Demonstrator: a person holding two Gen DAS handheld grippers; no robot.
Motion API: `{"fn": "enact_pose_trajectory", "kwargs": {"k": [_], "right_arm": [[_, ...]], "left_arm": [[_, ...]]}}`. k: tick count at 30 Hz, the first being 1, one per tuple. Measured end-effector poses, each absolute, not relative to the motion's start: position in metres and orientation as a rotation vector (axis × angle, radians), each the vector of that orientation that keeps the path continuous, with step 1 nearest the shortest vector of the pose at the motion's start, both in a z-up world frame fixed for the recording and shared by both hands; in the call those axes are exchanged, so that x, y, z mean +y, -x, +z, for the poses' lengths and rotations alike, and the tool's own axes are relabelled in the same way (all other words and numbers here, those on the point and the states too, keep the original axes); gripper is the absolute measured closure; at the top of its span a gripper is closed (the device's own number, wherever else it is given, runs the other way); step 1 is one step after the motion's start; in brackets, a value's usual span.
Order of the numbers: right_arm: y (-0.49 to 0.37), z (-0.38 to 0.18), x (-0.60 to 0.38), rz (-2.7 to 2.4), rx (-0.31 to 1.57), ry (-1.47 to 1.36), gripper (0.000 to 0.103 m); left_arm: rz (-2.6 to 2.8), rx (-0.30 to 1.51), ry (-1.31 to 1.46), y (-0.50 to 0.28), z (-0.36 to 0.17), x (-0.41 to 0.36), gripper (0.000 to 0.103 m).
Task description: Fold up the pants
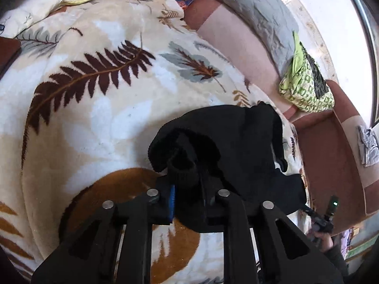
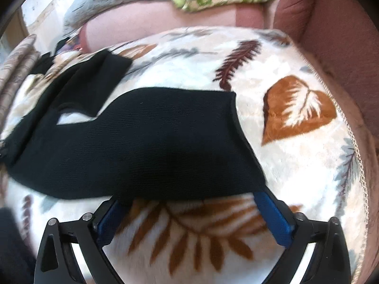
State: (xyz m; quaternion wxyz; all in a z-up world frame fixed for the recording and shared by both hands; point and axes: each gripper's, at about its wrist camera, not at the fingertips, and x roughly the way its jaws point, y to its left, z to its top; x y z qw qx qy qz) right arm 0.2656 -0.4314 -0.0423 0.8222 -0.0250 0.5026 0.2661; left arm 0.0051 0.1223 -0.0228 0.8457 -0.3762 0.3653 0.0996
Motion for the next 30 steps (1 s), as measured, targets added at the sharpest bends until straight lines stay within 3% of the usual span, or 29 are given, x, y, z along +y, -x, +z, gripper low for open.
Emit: {"fn": "enact_pose_trajectory", "kwargs": {"k": [1,7,11,14,15,16,19,21,23,25,26,30], "right_arm": [[-0.262,-0.040,-0.445,0.563,1.080,-0.021,0.007],[-0.247,-0.044,-0.526,0.540,1.100,-0.512,0.007],[-0.259,-0.059,-0.532,0.624,1.126,-0.797,0.008],[-0.276,-0.063,-0.520,0.540,1.156,-0.802,0.012],[-0.283,-0.062,-0.516,0.536,1.162,-0.803,0.012],[-0.288,-0.062,-0.514,0.543,1.172,-0.811,0.014],[-0.302,-0.064,-0.504,0.566,1.188,-0.785,0.017],[-0.311,-0.068,-0.498,0.579,1.196,-0.771,0.035],[-0.312,-0.080,-0.502,0.614,1.228,-0.837,0.076],[-0.310,-0.085,-0.495,0.642,1.245,-0.800,0.094],[-0.303,-0.082,-0.495,0.639,1.219,-0.759,0.098],[-0.277,-0.062,-0.497,0.667,1.131,-0.713,0.099]], "left_arm": [[0.208,0.783,0.813,-0.006,-0.027,0.124,0.076],[0.178,0.789,0.844,-0.008,-0.031,0.125,0.066],[0.181,0.801,0.821,-0.012,-0.027,0.123,0.065],[0.176,0.795,0.825,-0.012,-0.026,0.123,0.065],[0.178,0.795,0.815,-0.012,-0.025,0.122,0.068],[0.176,0.796,0.803,-0.013,-0.024,0.121,0.082],[0.204,0.824,0.765,-0.017,-0.023,0.117,0.089],[0.230,0.826,0.749,-0.017,-0.022,0.116,0.092],[0.232,0.818,0.756,-0.014,-0.020,0.115,0.094],[0.244,0.819,0.734,-0.010,-0.017,0.111,0.094],[0.251,0.811,0.730,-0.006,-0.014,0.110,0.094],[0.271,0.778,0.744,0.022,-0.004,0.106,0.095]]}}
